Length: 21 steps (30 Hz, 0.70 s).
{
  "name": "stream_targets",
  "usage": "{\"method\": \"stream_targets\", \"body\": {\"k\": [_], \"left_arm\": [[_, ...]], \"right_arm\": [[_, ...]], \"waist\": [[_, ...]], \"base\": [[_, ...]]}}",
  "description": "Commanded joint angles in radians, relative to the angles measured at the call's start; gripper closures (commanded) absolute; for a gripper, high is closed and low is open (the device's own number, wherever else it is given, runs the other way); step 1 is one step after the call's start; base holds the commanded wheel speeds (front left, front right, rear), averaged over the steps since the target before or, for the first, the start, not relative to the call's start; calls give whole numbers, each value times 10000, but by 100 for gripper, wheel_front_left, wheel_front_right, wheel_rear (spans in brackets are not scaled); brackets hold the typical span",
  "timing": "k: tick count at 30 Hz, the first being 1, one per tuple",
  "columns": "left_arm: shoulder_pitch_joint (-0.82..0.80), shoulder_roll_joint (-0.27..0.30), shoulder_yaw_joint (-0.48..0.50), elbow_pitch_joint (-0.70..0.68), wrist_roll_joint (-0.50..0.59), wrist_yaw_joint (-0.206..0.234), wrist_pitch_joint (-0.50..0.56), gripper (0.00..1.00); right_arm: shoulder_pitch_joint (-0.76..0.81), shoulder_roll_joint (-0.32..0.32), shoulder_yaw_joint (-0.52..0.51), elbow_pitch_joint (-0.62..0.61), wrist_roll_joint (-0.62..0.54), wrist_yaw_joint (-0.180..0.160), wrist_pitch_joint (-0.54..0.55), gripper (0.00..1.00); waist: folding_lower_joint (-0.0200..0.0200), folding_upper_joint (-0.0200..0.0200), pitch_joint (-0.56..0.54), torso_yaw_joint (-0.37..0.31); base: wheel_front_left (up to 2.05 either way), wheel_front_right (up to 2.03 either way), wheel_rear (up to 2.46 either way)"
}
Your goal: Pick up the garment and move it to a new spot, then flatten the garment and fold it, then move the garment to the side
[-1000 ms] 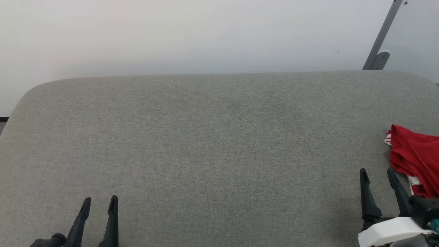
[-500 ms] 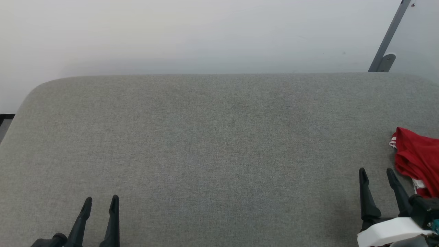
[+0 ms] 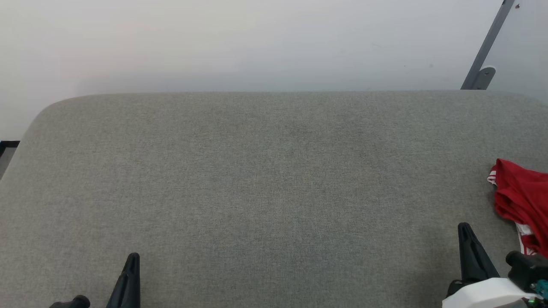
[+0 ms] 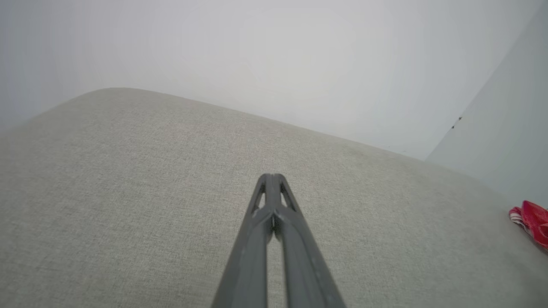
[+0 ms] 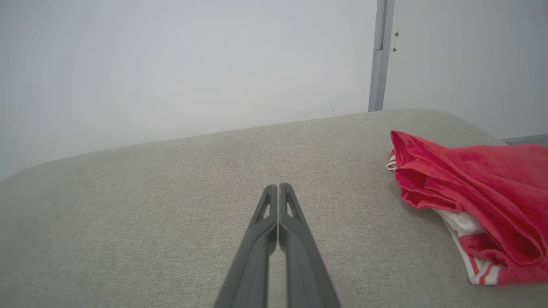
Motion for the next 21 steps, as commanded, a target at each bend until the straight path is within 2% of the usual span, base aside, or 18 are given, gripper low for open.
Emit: {"method": "stream_targets", "body": {"k": [1,21], "left_arm": [[-168,69,62,-117,-350,15,53,100],[-1008,-127,263,469,-3376,4,848,100]], "right_arm": [[-231,-38,-37,-119,368,0,96,100],[-601,14,46,3,3828,-1,787,100]], "waist": [[0,0,-1,-3],[0,0,-11,-47]], "base": [[0,0,0],[0,0,0]]}}
